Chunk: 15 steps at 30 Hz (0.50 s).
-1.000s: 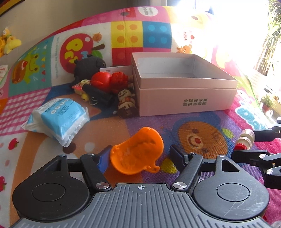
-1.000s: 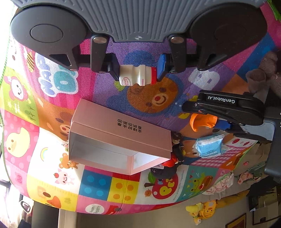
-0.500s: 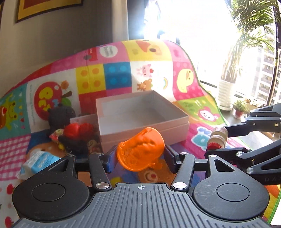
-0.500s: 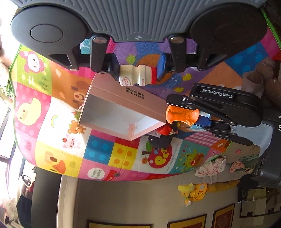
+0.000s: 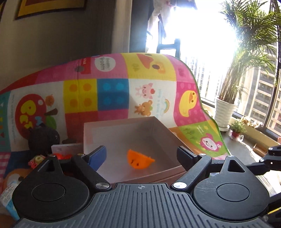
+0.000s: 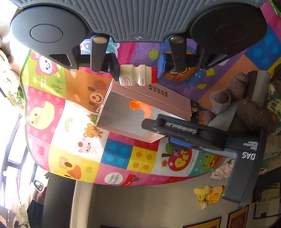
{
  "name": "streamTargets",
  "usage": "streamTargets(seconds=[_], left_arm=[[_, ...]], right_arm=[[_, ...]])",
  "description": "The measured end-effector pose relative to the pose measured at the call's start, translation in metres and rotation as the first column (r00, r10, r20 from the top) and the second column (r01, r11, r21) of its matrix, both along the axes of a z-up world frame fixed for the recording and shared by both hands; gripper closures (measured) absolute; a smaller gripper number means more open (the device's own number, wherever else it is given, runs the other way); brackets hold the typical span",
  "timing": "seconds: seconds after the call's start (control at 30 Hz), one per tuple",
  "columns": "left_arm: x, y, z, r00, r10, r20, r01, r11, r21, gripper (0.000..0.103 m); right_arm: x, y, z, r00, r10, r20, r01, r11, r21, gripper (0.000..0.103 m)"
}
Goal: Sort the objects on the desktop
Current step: 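Lower the orange cup into the pink box with the left tool while the right tool drops the bottle in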
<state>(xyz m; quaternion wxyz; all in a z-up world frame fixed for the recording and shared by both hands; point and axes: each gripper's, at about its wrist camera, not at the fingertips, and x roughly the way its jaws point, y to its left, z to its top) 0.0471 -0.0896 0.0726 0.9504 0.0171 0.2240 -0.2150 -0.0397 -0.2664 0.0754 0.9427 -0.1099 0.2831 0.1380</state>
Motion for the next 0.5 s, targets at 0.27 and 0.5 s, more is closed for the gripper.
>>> streamTargets(seconds=[0.27,0.5], left_arm=[[-0.040,0.063,-0.037,0.980,0.163,-0.113,-0.162,0.987,0.020,0.006],[-0.052,0.107,-0.053,0.951,0.266,-0.159,-0.262,0.964,0.046,0.003]], right_arm=[[0.091,0.016,0.008,0.996,-0.080,0.041,0.082,0.996,-0.041,0.060],[0.150,0.029,-0.019,0.991,-0.127,-0.045,0.122,0.988,-0.099,0.053]])
